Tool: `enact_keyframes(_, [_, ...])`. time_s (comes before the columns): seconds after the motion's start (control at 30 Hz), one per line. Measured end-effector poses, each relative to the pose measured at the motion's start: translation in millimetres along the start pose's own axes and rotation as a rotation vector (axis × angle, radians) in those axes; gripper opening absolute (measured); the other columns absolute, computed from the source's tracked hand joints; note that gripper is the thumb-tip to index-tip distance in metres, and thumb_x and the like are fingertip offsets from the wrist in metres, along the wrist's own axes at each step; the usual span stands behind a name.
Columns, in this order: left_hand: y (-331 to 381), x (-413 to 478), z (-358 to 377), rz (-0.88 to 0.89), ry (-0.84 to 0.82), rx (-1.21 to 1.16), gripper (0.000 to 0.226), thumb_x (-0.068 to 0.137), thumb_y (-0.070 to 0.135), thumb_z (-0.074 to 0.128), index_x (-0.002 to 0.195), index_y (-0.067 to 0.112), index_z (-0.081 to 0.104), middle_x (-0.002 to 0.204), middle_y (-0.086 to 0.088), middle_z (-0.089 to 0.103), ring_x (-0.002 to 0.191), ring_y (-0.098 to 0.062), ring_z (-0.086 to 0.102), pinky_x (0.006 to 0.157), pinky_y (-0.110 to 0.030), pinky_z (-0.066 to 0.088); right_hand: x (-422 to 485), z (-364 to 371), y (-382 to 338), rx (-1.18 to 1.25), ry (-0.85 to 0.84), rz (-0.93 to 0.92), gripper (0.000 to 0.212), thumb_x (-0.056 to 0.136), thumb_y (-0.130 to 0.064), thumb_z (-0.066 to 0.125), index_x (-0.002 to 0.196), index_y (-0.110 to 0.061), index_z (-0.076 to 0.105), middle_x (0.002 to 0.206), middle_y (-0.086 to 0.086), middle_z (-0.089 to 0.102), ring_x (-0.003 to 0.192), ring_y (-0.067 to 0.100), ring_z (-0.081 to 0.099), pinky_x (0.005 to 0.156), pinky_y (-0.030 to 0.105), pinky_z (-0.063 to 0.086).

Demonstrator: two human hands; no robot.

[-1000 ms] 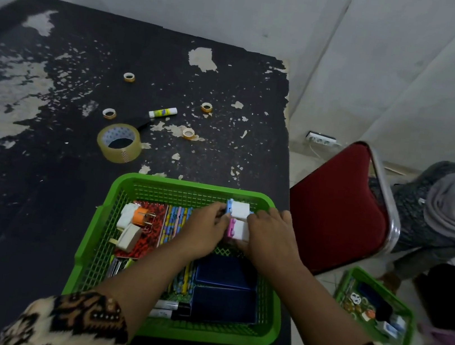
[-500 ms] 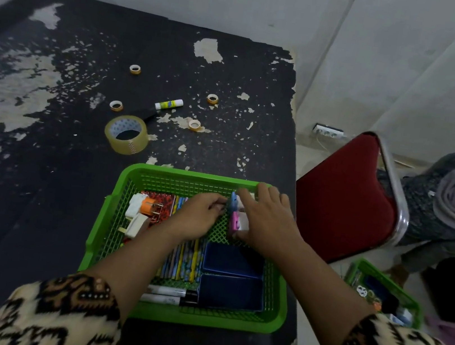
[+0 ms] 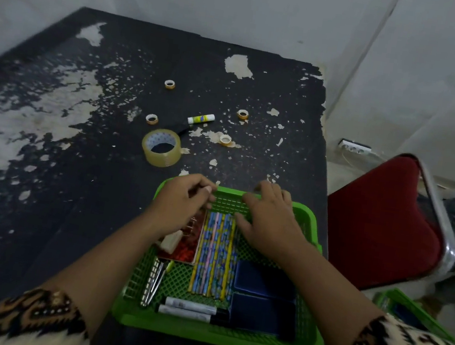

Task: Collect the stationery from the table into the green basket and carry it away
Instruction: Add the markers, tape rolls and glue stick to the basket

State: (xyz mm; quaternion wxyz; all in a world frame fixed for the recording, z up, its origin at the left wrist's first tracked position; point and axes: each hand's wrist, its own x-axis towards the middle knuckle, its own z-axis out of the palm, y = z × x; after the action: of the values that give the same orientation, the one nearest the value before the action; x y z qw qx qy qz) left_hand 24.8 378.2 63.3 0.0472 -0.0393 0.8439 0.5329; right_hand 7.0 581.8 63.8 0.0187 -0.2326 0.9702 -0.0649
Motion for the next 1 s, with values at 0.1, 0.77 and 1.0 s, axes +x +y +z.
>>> enact_keyframes(0.1, [-3.8, 4.0, -22.8, 0.023, 0.051, -0.012, 0.017, 0.101, 0.015, 0.053, 0.099, 0.016, 0.070, 0.085, 0.000, 0.073, 0.080, -0.018, 0.071, 0.070, -0.039, 0.061, 27.4, -0.2, -20.2, 0.098, 0.043, 0.001, 0.037, 0.093, -0.044, 0.047, 0.119, -0.020, 0.058, 0.116, 0.004, 0.046, 0.112, 0.022, 0.041, 0.101, 0.040, 0.031])
enact_keyframes(0.77, [-135.0, 174.0, -152.2, -0.129, 0.331, 0.196, 0.011, 0.099, 0.018, 0.056, 0.094, 0.019, 0.066, 0.090, 0.002, 0.067, 0.077, -0.006, 0.059, 0.066, -0.025, 0.046, 251.1, 77.6, -1.6, 0.292, -0.142, 0.374, 0.051, 0.099, -0.029, 0.045, 0.147, -0.018, 0.034, 0.143, 0.014, 0.035, 0.129, 0.033, 0.039, 0.104, 0.049, 0.042])
enact_keyframes(1.0, [-163.9, 261.6, -163.2, -0.096, 0.293, 0.406, 0.046, 0.088, 0.028, 0.073, 0.127, 0.014, 0.056, 0.123, -0.006, 0.054, 0.115, -0.023, 0.053, 0.098, -0.040, 0.048, 292.4, 100.9, 11.5, 0.169, -0.166, 0.322, 0.042, 0.095, -0.012, 0.050, 0.136, -0.017, 0.048, 0.133, 0.013, 0.041, 0.121, 0.032, 0.039, 0.098, 0.043, 0.044])
